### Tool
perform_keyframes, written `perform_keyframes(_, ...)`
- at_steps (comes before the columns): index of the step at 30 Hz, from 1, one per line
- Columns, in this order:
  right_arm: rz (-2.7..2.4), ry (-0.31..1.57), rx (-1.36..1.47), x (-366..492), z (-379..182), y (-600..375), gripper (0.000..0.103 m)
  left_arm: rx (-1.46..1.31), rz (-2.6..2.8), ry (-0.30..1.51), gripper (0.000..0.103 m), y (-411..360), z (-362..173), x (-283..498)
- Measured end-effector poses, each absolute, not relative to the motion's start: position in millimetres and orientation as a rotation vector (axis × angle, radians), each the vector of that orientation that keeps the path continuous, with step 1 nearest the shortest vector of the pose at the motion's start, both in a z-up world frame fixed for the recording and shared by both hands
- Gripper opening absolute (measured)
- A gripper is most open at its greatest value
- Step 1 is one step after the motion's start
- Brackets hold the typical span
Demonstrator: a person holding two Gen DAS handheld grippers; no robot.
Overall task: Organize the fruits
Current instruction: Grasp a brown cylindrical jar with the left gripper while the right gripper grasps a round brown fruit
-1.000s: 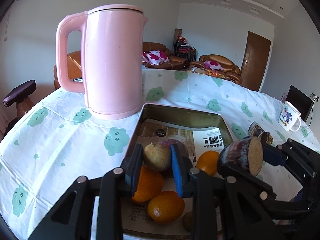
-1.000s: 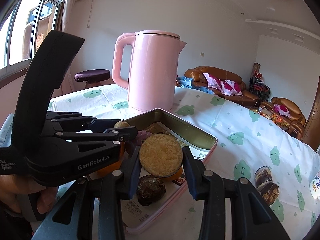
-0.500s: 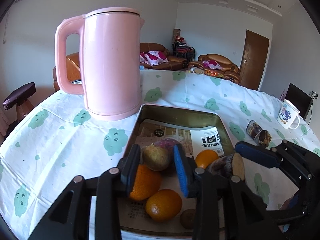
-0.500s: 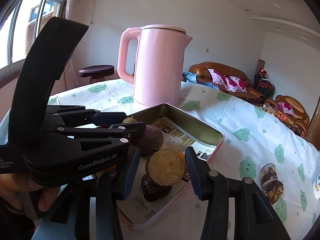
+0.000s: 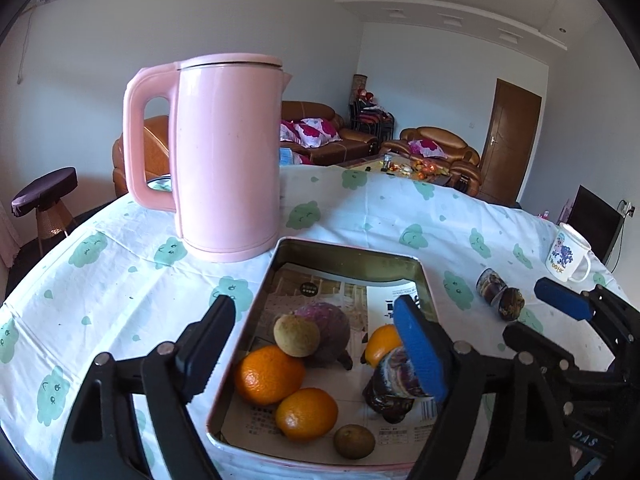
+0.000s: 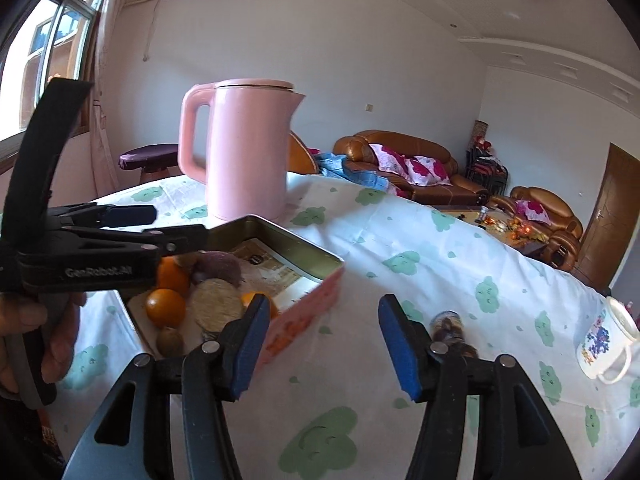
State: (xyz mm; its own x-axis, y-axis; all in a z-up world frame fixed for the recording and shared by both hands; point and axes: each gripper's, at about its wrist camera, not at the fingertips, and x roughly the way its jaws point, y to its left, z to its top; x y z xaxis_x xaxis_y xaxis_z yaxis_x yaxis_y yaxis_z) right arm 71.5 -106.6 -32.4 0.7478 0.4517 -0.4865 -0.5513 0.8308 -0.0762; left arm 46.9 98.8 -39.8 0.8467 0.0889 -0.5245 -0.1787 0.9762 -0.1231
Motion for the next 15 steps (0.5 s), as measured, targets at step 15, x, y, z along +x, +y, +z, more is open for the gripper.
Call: perform_keyframes(15,0.41,0.75,-0.1,157,-71,-158,0.059,-0.074,0.038,0.573,0.087,27,-32,76)
